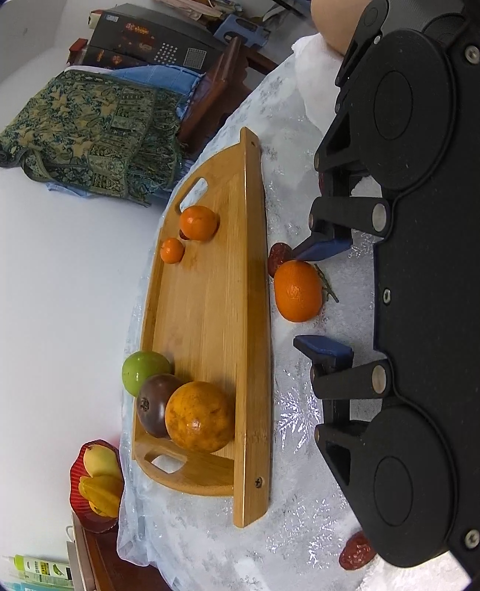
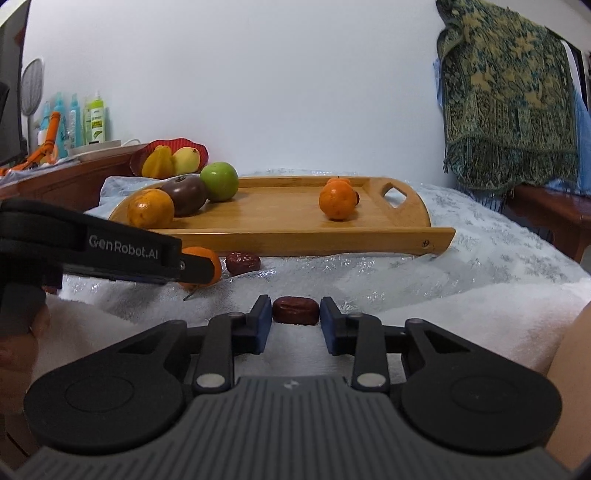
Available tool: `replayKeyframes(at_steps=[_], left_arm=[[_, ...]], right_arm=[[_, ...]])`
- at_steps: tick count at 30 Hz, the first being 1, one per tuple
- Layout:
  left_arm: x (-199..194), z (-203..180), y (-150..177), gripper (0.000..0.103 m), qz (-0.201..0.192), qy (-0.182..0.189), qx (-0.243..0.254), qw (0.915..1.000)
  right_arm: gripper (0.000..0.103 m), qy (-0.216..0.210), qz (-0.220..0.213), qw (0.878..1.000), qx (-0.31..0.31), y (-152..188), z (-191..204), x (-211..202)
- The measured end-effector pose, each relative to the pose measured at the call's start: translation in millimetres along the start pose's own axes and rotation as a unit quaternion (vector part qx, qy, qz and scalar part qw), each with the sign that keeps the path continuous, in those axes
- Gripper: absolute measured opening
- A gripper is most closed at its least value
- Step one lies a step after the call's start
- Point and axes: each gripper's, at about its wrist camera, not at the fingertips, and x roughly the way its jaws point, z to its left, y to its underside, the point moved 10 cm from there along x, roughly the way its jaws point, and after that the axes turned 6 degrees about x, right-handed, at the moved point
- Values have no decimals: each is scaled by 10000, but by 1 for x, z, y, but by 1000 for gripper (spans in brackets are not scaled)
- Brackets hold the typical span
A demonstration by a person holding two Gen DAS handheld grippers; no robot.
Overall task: Organize fruits
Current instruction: 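Grasp a tangerine with the left tool while the right tool grasps another red date, then lift and carry the tangerine and red date over the tray with both tools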
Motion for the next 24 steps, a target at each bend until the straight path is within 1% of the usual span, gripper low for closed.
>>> replayKeyframes(at_steps=[9, 15, 20, 24], left_arm=[[9, -4, 2, 42, 77, 116, -64, 9999], [14, -5, 1, 40, 50, 126, -107, 9999], [16, -10, 2, 37, 39, 92, 34, 9999], [15, -15, 3, 36, 7, -1, 211, 9998]], right_arm=[[38, -3, 28, 9999, 112, 2, 0, 4], [38, 9, 36, 9999, 154, 2, 0, 6], [38, 4, 55, 9998, 194, 3, 0, 8], [38, -5, 55, 9997, 240, 2, -1, 11]])
